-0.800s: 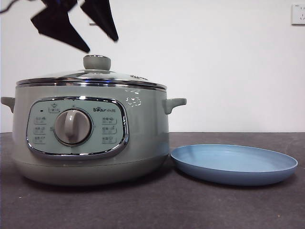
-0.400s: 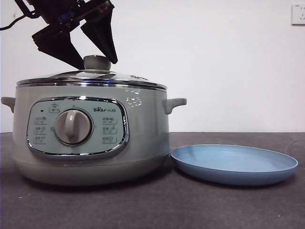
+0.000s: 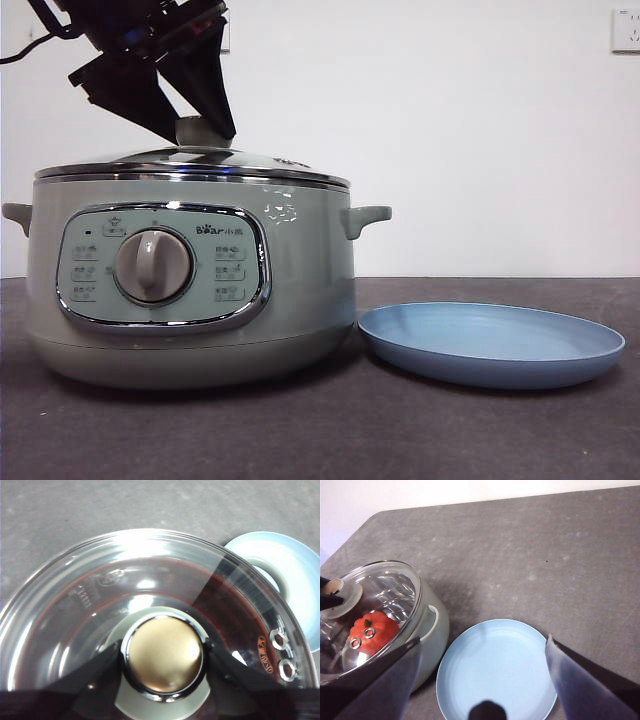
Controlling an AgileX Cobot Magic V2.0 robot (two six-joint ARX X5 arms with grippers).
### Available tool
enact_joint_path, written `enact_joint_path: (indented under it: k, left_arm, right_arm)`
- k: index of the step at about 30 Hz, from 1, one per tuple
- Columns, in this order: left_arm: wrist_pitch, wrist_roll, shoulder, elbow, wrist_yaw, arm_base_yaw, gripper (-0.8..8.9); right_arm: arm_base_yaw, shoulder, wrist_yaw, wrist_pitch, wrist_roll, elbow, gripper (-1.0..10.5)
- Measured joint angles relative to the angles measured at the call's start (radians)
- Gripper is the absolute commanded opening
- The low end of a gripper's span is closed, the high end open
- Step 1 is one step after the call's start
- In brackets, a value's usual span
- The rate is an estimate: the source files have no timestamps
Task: Take the pumpkin out from the steamer,put the pumpkin in the blue plate,close the lid
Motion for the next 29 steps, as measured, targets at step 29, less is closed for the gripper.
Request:
enact_joint_path:
  k: [29]
  left_arm:
    - [-0.120, 0.014, -0.379, 0.053, -0.255, -0.004, -0.09]
  right_arm:
    - [0.119, 0.105, -0.050, 0.109, 0.012, 0.003, 5.1]
